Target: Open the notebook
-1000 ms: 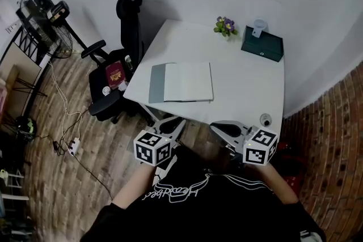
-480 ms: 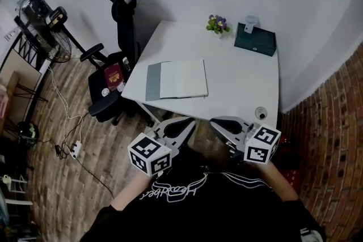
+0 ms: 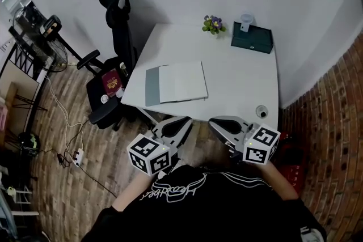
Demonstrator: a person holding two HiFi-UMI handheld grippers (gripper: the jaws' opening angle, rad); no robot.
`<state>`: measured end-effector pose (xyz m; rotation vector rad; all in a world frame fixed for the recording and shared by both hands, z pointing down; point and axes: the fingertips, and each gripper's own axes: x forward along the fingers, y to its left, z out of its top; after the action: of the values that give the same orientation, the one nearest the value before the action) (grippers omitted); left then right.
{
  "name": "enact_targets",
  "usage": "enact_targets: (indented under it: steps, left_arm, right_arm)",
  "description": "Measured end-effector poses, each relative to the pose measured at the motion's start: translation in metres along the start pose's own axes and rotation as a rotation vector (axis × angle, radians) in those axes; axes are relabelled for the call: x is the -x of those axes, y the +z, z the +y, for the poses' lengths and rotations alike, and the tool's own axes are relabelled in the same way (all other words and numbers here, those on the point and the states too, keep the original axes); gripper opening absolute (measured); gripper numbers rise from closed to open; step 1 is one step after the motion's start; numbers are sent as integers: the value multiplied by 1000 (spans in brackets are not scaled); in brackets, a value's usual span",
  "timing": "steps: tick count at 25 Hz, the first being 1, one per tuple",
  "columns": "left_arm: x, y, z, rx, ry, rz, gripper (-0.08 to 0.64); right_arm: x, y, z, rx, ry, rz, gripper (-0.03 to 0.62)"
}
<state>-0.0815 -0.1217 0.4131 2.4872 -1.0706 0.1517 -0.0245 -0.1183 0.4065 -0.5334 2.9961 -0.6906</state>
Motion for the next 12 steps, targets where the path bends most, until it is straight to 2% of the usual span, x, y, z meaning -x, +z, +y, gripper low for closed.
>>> enact_targets:
  steps: [12]
  left_arm:
    - [19,16,36,-36,-2,55,41]
  right_arm:
    - [-42,15,2,-19,-32,13,0]
